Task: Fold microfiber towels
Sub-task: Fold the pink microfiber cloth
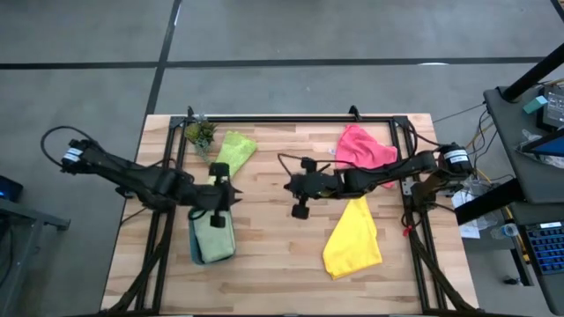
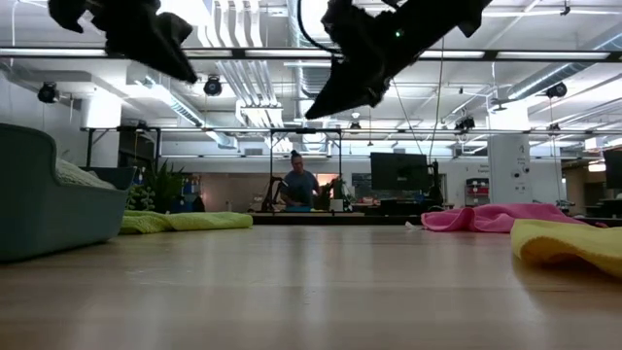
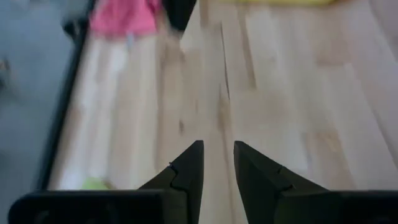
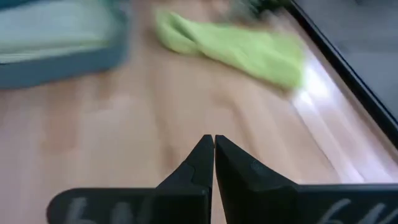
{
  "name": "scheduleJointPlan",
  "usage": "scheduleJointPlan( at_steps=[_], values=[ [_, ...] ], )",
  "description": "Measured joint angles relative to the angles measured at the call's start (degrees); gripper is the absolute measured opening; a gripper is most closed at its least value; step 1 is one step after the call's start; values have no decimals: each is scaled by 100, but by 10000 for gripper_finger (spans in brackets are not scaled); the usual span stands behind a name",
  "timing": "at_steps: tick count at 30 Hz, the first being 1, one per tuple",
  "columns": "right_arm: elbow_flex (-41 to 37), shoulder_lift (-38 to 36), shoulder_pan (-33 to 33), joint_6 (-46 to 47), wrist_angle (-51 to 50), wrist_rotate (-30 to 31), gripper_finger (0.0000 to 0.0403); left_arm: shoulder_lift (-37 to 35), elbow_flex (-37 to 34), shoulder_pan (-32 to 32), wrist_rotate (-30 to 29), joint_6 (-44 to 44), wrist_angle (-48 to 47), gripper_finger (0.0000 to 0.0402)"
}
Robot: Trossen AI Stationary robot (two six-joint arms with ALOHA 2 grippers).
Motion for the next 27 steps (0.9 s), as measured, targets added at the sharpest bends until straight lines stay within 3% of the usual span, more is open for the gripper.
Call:
scheduleJointPlan(
  at_steps=[4,9,12,21,27],
  values=[
    [469,-4,-266,1248,-1739,638,8,-142,-245,14,-6,895,961,74],
    [742,0,-823,2857,-4021,538,9,-262,-763,35,-5,1821,2399,74],
    [561,2,-1286,3356,-4667,193,8,-265,-1009,92,-7,2098,3091,74],
    [-287,13,-2675,3877,-3741,223,17,-269,-1241,132,-7,2119,3783,74],
    [-547,13,-3182,3957,-3166,133,69,-269,-1241,182,-7,2138,3817,74]
  ],
)
